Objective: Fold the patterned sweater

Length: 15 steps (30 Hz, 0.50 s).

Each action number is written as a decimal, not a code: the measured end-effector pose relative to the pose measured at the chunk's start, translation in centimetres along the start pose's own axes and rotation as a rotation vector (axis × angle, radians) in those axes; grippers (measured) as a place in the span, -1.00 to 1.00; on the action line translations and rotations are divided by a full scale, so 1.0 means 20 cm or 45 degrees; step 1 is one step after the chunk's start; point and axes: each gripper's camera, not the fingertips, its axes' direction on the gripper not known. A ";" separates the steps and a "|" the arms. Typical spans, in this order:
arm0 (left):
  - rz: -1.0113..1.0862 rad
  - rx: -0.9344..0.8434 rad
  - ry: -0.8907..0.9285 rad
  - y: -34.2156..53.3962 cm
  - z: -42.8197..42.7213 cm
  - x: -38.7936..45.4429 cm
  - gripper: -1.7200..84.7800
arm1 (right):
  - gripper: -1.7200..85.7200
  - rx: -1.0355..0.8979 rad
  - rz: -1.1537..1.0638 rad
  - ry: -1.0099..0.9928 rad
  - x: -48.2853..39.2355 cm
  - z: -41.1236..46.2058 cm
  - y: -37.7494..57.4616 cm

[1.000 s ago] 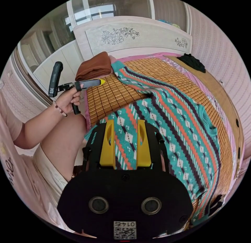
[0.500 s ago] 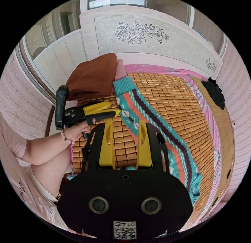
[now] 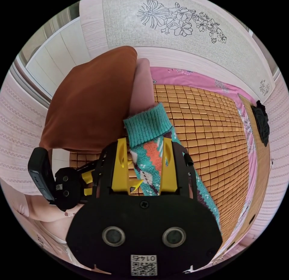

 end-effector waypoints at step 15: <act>-0.008 -0.063 0.056 -0.06 0.05 0.00 -0.96 | -0.90 -0.024 -0.136 0.058 -0.04 0.00 -0.06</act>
